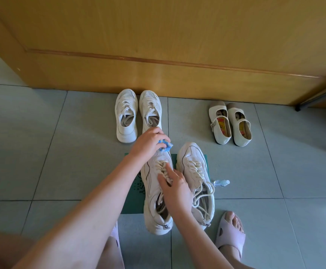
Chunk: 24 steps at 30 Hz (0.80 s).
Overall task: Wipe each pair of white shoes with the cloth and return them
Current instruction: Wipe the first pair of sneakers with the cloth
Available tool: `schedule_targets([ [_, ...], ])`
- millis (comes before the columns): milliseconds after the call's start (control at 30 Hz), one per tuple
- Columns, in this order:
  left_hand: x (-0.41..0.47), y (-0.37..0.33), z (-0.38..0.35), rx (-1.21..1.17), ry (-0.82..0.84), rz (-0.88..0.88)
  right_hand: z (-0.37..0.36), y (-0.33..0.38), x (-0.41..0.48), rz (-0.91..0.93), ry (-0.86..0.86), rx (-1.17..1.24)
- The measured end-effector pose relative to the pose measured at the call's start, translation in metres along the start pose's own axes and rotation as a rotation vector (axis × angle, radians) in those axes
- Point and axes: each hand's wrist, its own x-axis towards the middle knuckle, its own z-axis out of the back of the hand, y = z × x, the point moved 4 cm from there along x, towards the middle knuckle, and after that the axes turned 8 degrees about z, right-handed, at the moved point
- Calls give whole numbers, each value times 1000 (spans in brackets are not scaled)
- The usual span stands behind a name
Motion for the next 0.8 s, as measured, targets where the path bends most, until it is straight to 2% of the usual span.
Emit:
schedule_targets([
  [100, 9, 2, -1, -9, 33, 93, 0, -1, 1, 4, -13, 1],
  [267, 9, 13, -3, -179, -146, 351, -3, -3, 1, -3, -19, 18],
  [467, -11, 38, -4, -373, -206, 527, -6, -3, 2, -8, -44, 11],
  [800, -75, 53, -20, -581, -266, 582, -5, -2, 2, 1, -27, 17],
])
